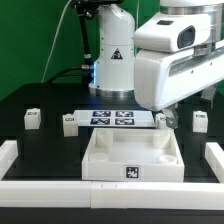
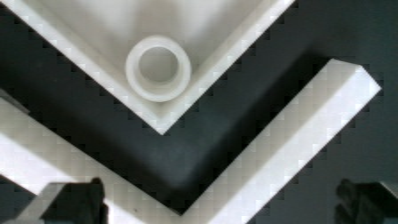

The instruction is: Assemble one leg

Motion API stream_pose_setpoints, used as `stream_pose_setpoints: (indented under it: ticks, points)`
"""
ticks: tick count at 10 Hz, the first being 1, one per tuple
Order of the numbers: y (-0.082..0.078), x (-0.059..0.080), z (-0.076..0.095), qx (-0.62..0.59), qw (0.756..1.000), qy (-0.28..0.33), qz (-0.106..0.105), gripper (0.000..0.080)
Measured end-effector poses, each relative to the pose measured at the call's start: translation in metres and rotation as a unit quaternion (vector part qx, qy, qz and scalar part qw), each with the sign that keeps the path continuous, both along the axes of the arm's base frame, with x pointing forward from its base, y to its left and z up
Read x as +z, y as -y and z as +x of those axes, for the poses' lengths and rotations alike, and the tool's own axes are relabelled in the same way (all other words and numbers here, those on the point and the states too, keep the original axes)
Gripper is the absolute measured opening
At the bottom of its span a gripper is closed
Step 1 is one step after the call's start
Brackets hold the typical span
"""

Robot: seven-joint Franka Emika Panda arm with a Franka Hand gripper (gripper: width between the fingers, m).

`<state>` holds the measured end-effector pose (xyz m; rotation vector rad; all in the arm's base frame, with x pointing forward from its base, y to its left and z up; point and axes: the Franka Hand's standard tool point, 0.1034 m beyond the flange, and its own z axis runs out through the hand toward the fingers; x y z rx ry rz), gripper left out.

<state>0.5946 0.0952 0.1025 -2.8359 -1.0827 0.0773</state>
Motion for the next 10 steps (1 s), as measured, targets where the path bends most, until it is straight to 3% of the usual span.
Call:
stream_pose_setpoints:
  ticks: [8,10]
  points:
    - [0.0001,-0.0001,0.0000,0.000,1.000,0.000,0.000,0.0650]
    - [0.0020,-0.0092,-0.0087,0.062,0.998,0.019,-0.001,0.0650]
